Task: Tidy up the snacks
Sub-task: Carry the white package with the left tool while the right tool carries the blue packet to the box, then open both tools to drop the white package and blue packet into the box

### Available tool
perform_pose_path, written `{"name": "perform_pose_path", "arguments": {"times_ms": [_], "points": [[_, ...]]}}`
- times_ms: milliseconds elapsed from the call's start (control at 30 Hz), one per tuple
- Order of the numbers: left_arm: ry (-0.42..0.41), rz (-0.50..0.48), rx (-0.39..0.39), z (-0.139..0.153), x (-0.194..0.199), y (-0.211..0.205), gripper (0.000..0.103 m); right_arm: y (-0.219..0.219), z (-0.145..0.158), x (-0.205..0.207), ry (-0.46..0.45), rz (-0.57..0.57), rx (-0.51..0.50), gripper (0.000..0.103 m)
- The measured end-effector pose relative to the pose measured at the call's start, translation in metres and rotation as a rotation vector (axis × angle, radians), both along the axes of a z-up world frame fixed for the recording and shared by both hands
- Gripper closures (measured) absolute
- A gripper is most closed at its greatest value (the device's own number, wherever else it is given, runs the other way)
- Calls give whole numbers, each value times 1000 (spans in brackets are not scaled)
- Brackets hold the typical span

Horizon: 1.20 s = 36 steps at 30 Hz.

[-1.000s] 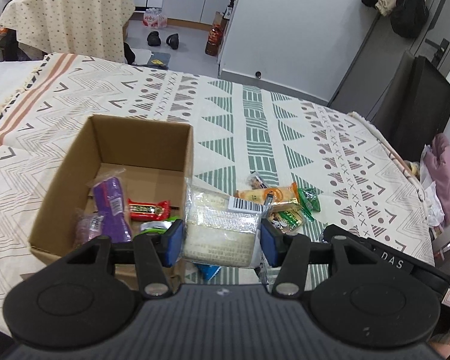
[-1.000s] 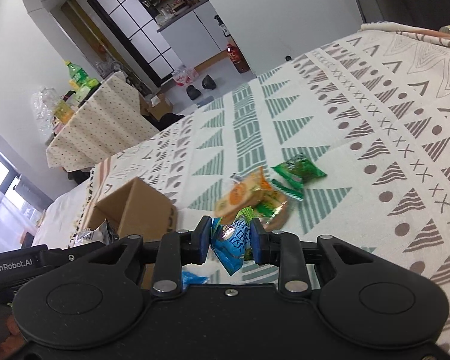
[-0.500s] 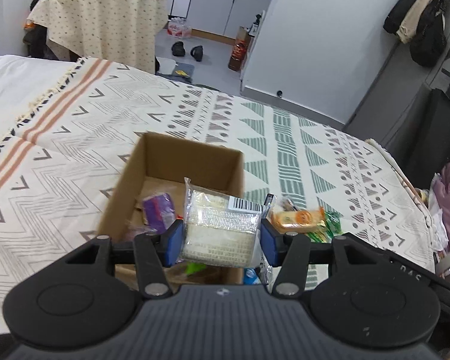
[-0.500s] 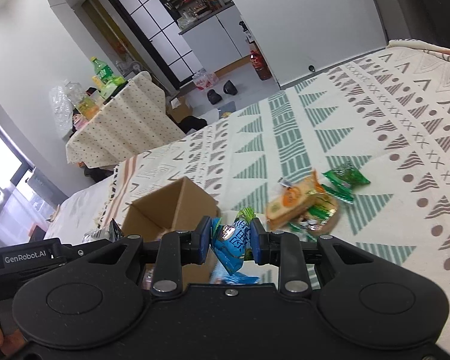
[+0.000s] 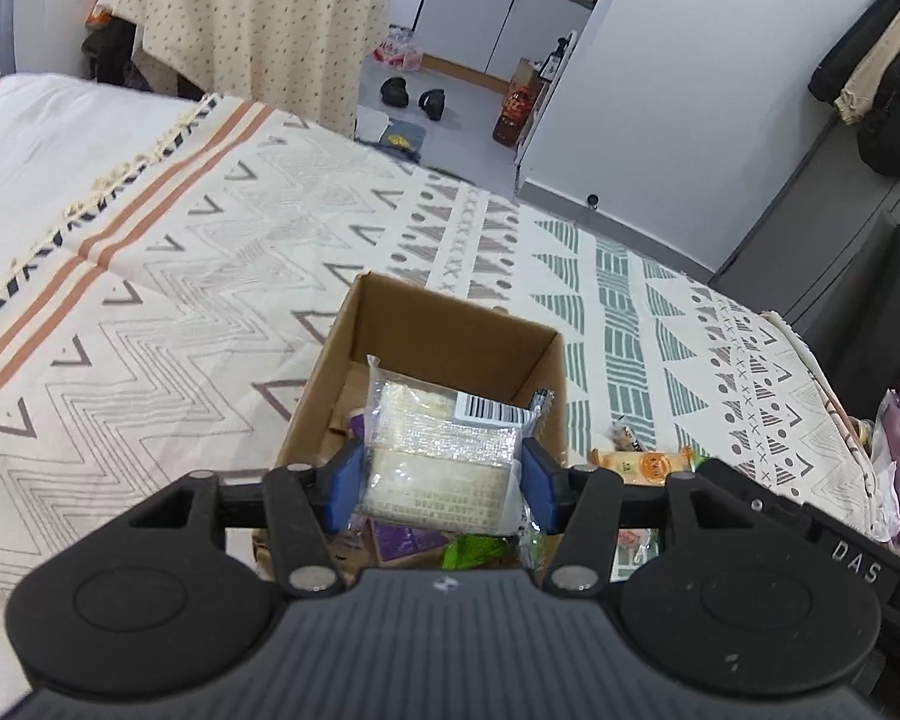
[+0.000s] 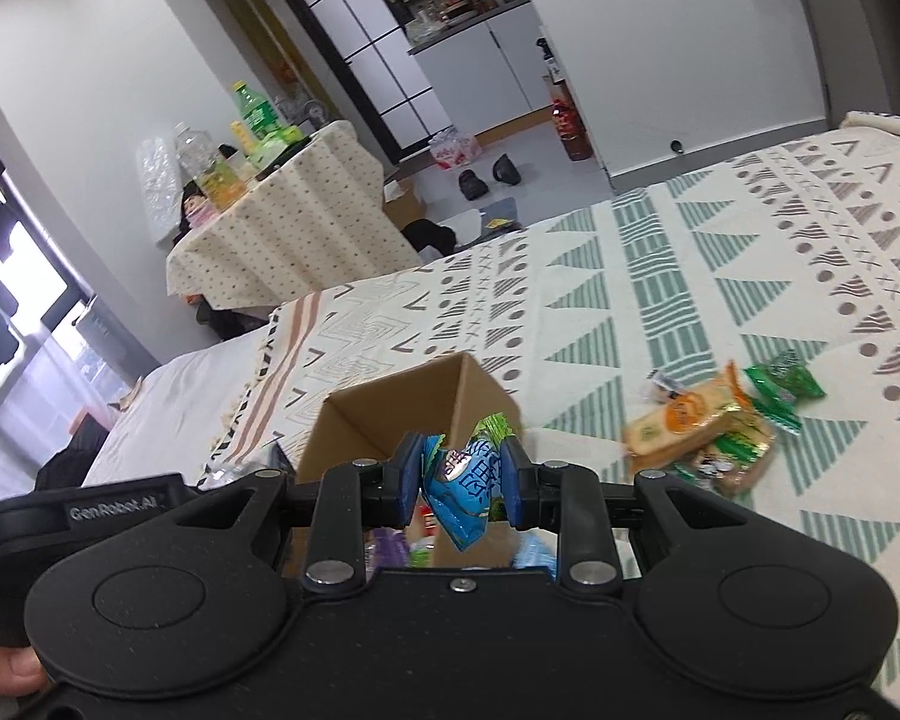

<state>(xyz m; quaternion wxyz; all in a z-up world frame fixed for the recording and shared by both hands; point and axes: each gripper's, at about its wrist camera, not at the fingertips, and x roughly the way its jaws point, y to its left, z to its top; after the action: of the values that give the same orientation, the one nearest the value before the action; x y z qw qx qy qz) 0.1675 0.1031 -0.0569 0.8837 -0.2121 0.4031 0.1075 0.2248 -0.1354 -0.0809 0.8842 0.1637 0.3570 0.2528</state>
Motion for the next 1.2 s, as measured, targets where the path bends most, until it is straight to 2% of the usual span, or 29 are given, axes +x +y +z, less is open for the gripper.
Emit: {"name": "perform_pose_path", "arguments": {"times_ms": [433,533,567,600,733,1200], "points": [[24,27,-15,-8,-7,30,37,48,2,9,7,56,12,76],[26,41,-14,-7,-9,36,32,54,6,11,5,62,28,67],[27,44,-13,-7,-10,37,31,54,6,12,10,59,30,59],[28,46,-12,-7,-10,38,26,53,6,12,10,54,30,52],[38,51,-3,-7,-11,39,17,43,5,9,16,22,28,51],[68,-6,14,-8,-10,8,9,-12,-9,-6,53,-64,-2,41]]}}
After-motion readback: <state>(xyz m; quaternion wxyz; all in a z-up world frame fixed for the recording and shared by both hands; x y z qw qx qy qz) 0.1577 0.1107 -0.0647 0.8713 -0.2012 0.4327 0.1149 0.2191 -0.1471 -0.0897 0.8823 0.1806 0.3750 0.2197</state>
